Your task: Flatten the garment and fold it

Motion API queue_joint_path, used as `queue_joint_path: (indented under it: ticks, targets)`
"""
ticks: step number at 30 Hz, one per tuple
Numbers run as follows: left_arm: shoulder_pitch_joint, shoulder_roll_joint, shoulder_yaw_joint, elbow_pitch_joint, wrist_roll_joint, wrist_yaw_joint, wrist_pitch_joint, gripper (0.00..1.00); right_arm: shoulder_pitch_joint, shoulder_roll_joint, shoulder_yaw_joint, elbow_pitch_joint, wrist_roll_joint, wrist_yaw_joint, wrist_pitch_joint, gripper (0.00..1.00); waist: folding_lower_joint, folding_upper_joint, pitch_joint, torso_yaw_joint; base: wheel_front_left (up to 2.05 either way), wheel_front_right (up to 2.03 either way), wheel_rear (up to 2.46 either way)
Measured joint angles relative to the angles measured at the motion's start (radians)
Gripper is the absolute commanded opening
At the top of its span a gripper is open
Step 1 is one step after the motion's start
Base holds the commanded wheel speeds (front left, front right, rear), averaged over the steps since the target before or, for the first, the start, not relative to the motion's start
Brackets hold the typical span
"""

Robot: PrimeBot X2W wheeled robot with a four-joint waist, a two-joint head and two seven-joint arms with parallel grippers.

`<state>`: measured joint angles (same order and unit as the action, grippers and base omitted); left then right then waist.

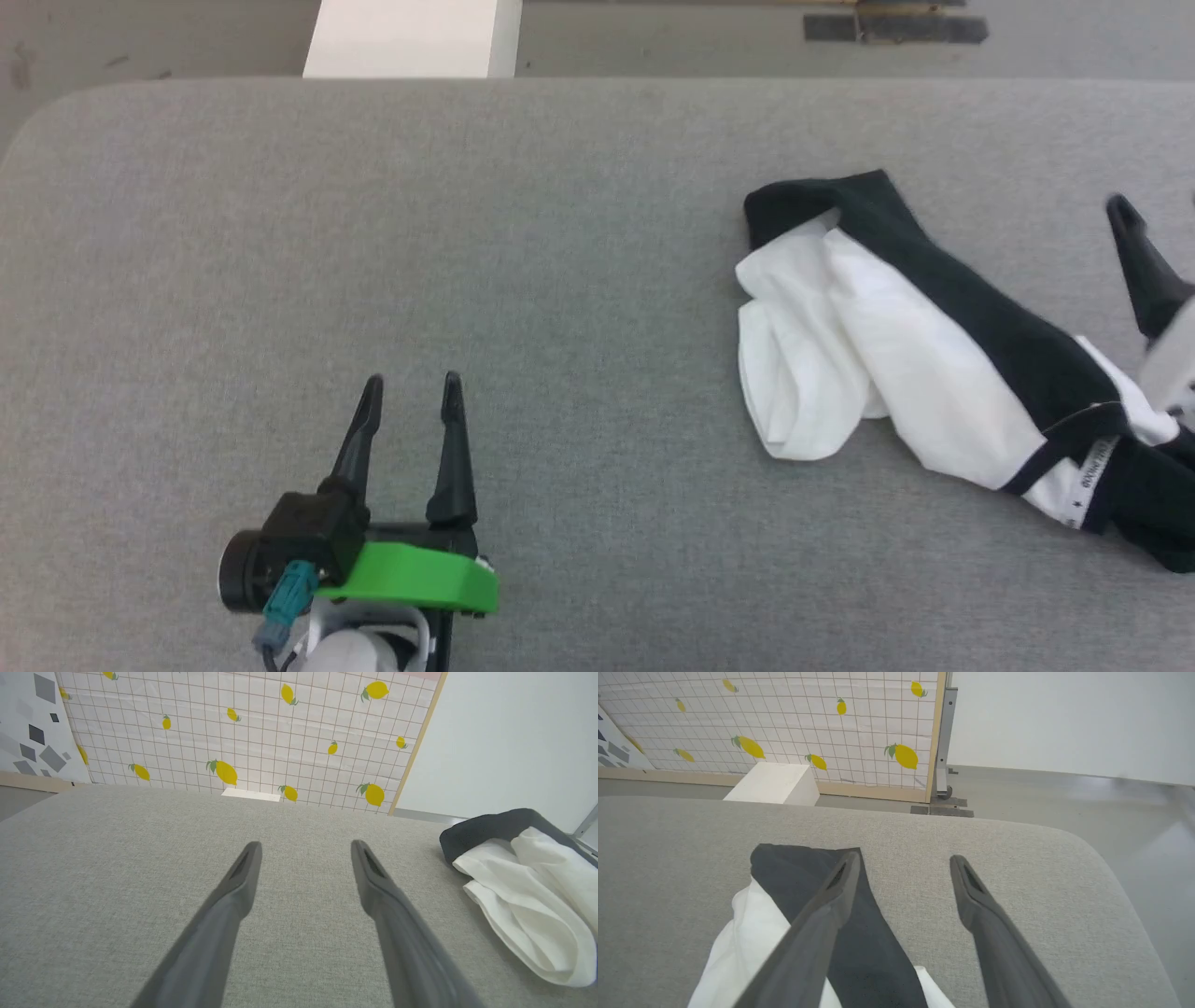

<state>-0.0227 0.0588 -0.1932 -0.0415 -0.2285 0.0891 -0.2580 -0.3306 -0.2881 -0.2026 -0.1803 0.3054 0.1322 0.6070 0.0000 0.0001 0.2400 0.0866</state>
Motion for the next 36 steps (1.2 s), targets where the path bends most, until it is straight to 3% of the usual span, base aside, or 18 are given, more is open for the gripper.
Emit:
queue_joint_path:
  ticks: [10, 20, 21, 22, 23, 31, 36]
  targets:
    - [-0.061, -0.002, -0.044, -0.004, 0.006, 0.002, 0.0, 1.0, -0.201, -0.057, 0.124, 0.246, -0.005, 0.0, 0.16, 1.0, 0.0, 0.0, 0.111, 0.056, 0.0, 0.0, 0.0]
    - [-0.1, -0.003, -0.077, -0.004, 0.005, 0.011, 0.0, 1.0, -0.228, -0.086, 0.174, 0.413, -0.014, 0.0, 0.283, 1.0, 0.0, 0.0, 0.186, 0.119, 0.0, 0.0, 0.0]
    - [-0.101, -0.003, -0.079, -0.003, 0.005, 0.013, 0.0, 1.0, -0.233, -0.09, 0.167, 0.417, -0.014, 0.0, 0.286, 0.78, 0.0, -0.0001, 0.19, 0.124, 0.0, 0.0, 0.0]
    - [-0.101, -0.003, -0.081, -0.002, 0.004, 0.014, 0.0, 1.0, -0.238, -0.092, 0.162, 0.42, -0.015, 0.0, 0.286, 0.33, 0.0, 0.0, 0.194, 0.128, 0.0, 0.0, 0.0]
    - [-0.102, -0.003, -0.082, -0.001, 0.002, 0.015, 0.0, 1.0, -0.241, -0.094, 0.159, 0.422, -0.015, 0.0, 0.286, 0.0, 0.0, 0.0, 0.196, 0.131, 0.0, 0.0, 0.0]
    - [-0.101, -0.004, -0.075, 0.008, -0.007, 0.026, 0.0, 1.0, -0.251, -0.072, 0.125, 0.41, -0.022, 0.0, 0.135, 0.0, 0.0, 0.0, 0.158, 0.134, 0.0, 0.0, 0.0]
    - [-0.09, -0.004, -0.049, 0.013, -0.007, 0.026, 0.0, 1.0, -0.317, -0.045, 0.191, 0.312, 0.039, 0.0, 0.064, 0.0, 0.0, 0.0, 0.097, 0.126, 0.0, 0.0, 0.0]
